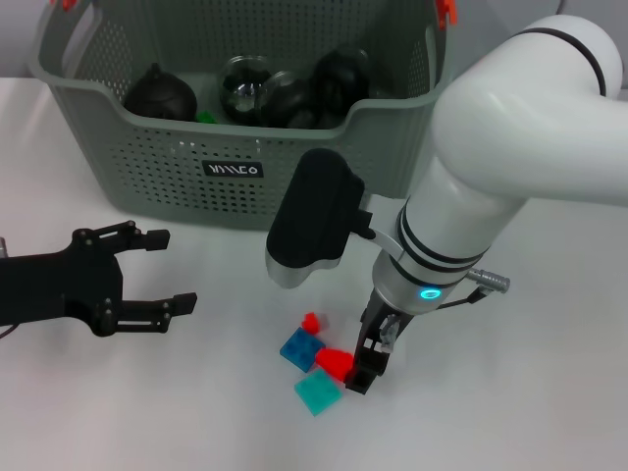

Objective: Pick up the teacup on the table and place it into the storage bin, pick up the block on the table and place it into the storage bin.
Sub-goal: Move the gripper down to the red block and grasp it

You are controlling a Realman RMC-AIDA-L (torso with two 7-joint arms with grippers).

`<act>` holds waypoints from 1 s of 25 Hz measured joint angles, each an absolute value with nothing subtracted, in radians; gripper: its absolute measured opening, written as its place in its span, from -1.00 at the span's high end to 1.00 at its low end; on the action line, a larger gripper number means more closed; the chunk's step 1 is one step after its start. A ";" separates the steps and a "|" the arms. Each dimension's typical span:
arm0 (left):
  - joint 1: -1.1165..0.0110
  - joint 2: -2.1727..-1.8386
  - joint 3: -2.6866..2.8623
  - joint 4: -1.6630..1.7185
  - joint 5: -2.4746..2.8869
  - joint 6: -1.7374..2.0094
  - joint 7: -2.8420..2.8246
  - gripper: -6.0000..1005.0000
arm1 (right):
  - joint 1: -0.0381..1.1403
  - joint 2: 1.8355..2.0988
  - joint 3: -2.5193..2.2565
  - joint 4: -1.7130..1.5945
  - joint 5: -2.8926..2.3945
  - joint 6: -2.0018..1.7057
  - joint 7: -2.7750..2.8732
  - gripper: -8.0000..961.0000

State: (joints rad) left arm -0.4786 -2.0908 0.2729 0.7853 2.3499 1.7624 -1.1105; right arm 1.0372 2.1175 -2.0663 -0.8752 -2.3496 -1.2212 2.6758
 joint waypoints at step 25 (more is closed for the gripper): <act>-0.479 -2.091 0.272 0.784 2.351 1.763 -1.111 -0.80 | 1.025 2.116 -2.056 -0.917 -2.364 -1.243 2.688 -0.59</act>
State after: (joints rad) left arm -0.4789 -2.0908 0.2724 0.7838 2.3513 1.7625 -1.1105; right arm 1.0253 2.1156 -2.0559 -0.9169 -2.3639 -1.2426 2.6883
